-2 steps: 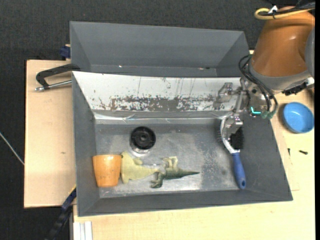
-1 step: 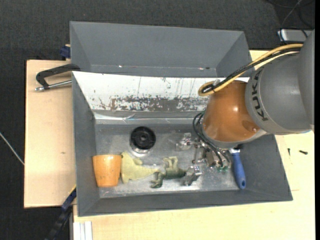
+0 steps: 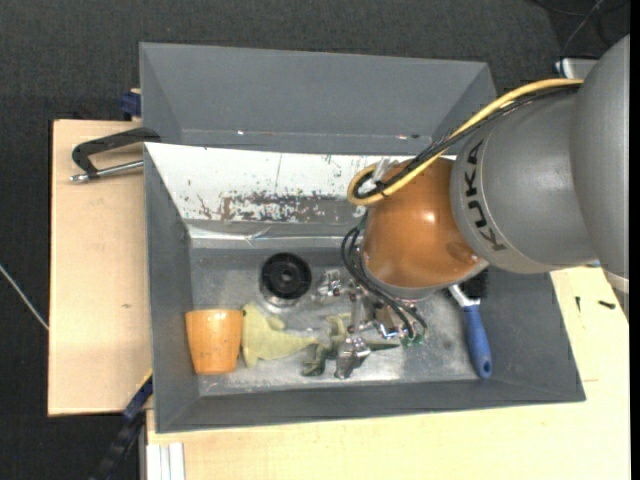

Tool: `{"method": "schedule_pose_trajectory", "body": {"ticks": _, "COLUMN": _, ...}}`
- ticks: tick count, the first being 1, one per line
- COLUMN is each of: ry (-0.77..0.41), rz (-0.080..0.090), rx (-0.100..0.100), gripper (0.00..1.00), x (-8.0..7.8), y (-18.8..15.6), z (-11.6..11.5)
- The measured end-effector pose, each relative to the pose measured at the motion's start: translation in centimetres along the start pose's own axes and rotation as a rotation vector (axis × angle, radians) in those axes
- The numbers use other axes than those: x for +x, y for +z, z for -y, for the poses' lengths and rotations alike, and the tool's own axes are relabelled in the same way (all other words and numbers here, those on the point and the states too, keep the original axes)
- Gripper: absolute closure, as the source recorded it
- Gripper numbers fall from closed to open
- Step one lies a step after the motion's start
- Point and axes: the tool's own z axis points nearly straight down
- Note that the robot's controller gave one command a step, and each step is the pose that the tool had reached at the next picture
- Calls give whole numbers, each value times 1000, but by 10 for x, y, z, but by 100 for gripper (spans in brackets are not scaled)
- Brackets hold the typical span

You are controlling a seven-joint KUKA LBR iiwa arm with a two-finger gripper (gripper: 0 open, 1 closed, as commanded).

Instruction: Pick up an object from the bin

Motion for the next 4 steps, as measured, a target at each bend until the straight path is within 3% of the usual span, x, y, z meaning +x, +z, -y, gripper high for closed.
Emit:
{"method": "schedule_pose_trajectory", "body": {"ticks": 1, "ry": -182, "rz": -2, "rx": 0, "gripper": 0, "x": -15, "y": -8, "z": -43}}
{"method": "schedule_pose_trajectory", "body": {"ticks": 2, "ry": -376, "rz": -1, "rx": 2, "gripper": 0, "x": -4, "y": 30, "z": -34}}
{"method": "schedule_pose_trajectory", "body": {"ticks": 3, "ry": -677, "rz": 1, "rx": 2, "gripper": 0, "x": -12, "y": 30, "z": -71}}
{"method": "schedule_pose_trajectory", "body": {"ticks": 4, "ry": -678, "rz": 3, "rx": 1, "gripper": 100, "x": -13, "y": 30, "z": -72}}
